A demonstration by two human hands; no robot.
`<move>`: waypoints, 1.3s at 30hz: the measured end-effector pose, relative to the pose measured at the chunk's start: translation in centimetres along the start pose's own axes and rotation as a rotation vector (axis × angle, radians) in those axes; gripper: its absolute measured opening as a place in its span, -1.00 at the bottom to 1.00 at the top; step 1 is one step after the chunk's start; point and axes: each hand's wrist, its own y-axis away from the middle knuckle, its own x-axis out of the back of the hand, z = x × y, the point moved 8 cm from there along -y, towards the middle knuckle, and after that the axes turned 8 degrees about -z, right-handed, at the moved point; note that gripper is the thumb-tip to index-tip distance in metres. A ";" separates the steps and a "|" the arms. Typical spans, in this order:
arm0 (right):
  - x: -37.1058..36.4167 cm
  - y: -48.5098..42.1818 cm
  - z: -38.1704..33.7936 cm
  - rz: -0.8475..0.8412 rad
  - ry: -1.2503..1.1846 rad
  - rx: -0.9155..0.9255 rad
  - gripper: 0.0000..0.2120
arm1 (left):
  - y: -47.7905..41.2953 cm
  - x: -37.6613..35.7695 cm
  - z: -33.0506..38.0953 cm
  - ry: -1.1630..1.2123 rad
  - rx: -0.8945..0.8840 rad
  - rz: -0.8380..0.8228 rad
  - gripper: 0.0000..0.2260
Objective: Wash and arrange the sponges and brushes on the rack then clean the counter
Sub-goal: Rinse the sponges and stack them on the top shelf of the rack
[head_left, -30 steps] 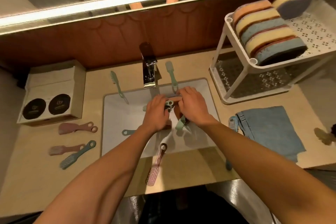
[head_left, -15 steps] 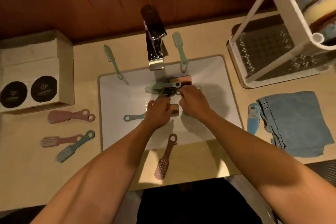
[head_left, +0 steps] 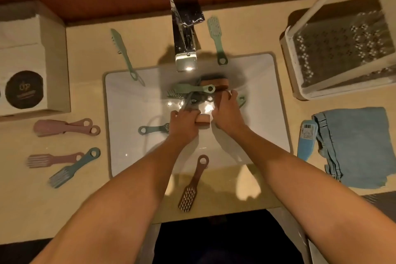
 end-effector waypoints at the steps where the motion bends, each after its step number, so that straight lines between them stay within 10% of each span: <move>1: 0.0 -0.3 0.2 0.025 -0.029 -0.032 -0.50 | -0.3 0.0 -0.1 0.008 0.015 -0.003 -0.74; 11: -1.9 -1.4 0.2 0.019 0.466 -0.163 -0.50 | 0.2 0.9 -1.2 0.177 0.093 0.000 -0.95; 16: -2.2 -0.3 -1.5 0.055 0.548 -0.075 -0.60 | 1.3 1.0 -2.4 0.327 0.150 -0.074 -0.67; 26: 0.2 3.2 -1.6 0.045 -0.347 0.137 -0.59 | 3.7 3.3 -0.7 0.706 0.100 -0.024 -0.52; 39: 6.6 7.4 -2.9 0.037 -0.392 0.358 -0.69 | 6.5 10.7 4.4 0.572 -0.071 0.199 -0.70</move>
